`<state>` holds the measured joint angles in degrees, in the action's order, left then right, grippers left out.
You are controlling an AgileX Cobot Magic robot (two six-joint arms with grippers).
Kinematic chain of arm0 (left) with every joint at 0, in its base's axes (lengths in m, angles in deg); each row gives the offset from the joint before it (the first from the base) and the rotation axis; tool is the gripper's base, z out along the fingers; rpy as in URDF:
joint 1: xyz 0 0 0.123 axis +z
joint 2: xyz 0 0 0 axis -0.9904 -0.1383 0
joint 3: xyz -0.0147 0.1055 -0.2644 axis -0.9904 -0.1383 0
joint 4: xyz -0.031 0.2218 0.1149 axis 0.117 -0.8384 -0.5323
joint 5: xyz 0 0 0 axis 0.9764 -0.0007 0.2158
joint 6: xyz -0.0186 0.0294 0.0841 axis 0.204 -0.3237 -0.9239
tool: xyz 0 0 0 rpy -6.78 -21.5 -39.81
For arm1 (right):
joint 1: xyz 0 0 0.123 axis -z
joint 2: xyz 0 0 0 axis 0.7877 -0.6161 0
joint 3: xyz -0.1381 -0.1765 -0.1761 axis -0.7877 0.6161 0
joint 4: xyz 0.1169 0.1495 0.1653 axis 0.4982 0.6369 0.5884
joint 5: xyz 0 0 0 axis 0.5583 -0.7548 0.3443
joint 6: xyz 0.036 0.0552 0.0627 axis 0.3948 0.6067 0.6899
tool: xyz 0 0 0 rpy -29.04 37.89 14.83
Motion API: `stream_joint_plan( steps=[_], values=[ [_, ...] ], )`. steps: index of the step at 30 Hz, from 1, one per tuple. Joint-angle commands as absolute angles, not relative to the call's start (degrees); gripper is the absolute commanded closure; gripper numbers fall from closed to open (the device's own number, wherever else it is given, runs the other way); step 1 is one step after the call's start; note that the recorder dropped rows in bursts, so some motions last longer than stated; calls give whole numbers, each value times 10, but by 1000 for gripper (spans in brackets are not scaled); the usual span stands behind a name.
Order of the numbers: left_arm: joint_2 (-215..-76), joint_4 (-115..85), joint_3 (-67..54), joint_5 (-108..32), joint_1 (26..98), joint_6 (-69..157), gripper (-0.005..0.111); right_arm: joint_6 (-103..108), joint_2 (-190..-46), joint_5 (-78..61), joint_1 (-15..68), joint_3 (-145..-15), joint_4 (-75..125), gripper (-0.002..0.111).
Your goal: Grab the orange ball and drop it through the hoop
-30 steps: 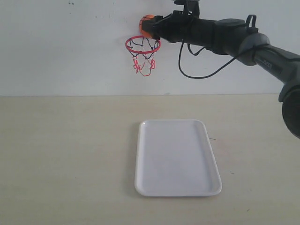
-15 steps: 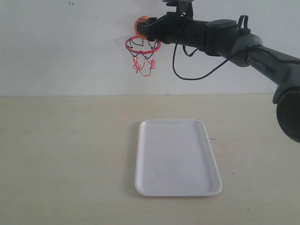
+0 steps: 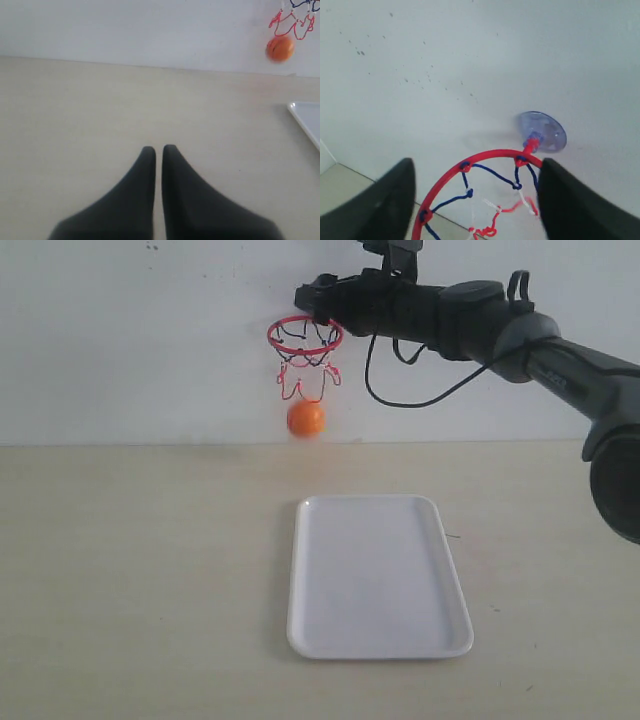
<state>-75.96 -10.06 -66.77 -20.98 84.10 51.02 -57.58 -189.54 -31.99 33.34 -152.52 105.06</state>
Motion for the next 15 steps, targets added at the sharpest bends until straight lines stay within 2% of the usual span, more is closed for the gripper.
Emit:
stream_joint_plan(
  steps=[1,6,15],
  values=[
    [-758,-99,-670,-214,843,514,103,-527,-1887,-314,347,-1530,1016,107],
    [-758,-99,-670,-214,843,514,103,-487,-1865,-337,379,-1530,980,109],
    [-758,-99,-670,-214,843,514,103,-374,-1812,-518,466,-1530,869,109]
  ],
)
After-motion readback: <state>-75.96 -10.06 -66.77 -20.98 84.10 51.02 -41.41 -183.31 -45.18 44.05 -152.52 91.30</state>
